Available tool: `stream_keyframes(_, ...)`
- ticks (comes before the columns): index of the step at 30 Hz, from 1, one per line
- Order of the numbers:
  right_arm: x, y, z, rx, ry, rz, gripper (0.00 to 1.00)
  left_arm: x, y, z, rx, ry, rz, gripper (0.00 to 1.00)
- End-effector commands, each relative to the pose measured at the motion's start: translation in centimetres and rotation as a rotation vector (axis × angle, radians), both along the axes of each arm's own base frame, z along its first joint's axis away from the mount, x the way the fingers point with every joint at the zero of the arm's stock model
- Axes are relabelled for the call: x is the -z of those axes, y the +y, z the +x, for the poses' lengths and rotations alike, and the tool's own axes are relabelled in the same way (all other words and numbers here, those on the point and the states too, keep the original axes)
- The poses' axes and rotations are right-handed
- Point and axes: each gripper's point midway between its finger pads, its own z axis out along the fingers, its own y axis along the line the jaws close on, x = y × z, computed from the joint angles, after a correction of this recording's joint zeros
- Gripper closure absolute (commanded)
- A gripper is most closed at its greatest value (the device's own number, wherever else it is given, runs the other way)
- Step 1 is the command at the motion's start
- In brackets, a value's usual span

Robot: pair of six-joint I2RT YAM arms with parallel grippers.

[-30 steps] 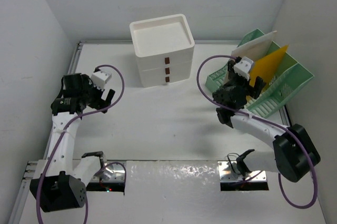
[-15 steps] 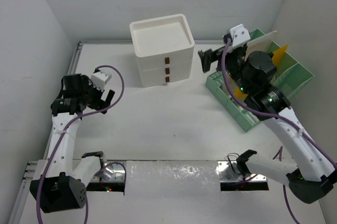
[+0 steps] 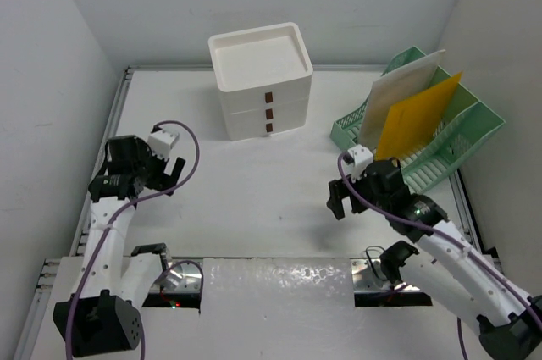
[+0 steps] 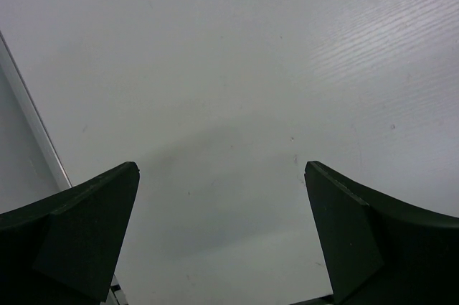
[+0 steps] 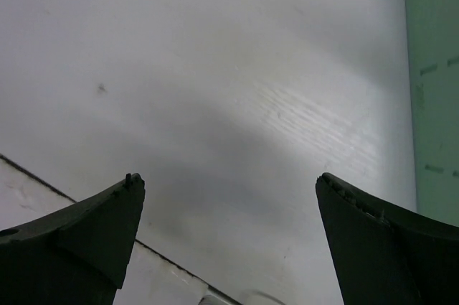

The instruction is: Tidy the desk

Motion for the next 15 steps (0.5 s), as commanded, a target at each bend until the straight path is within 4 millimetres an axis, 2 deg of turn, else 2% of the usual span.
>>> stream_keyframes(1, 1.7, -1.3, 0.7, 0.172, -0.034, 0.062, 0.01, 0.6, 1.4, 0.3, -0.082, -0.06, 0.035, 0.0)
stream_keyframes(2, 3.6, -2.5, 0.7, 0.246, -0.024, 0.038, 0.01, 0.8, 1.7, 0.2, -0.096, -0.07, 0.05, 0.0)
stream_keyframes(3, 3.7, -2.8, 0.9, 0.279, -0.049, 0.059, 0.01, 2.0, 1.9, -0.1, -0.103, -0.05, 0.056, 0.0)
stream_keyframes(4, 5.1, -3.5, 0.8, 0.319, -0.039, 0.047, 0.01, 2.4, 2.0, -0.3, -0.119, -0.049, 0.058, 0.0)
stream_keyframes(6, 5.4, -3.5, 1.2, 0.343, -0.073, 0.082, 0.01, 3.5, 3.0, -0.4, -0.152, -0.055, 0.101, 0.01)
stream_keyframes(7, 6.8, -3.7, 0.9, 0.357, -0.056, 0.078, 0.01, 3.4, 3.5, -0.3, -0.19, -0.077, 0.112, 0.0)
stream_keyframes(8, 7.3, -4.1, 1.1, 0.377, -0.07, 0.074, 0.01, 3.2, 4.6, 0.0, -0.242, -0.109, 0.15, 0.01)
stream_keyframes(10, 8.3, -5.0, 1.2, 0.446, -0.079, 0.071, 0.01, 4.9, 4.8, -0.6, -0.254, -0.093, 0.161, 0.01)
stream_keyframes(13, 9.0, -5.4, 0.9, 0.474, -0.057, 0.063, 0.01, 6.2, 5.4, -1.1, -0.277, -0.085, 0.188, 0.0)
stream_keyframes(15, 9.2, -5.5, 0.8, 0.472, -0.053, 0.054, 0.01, 6.2, 5.6, -1.2, -0.288, -0.087, 0.196, 0.0)
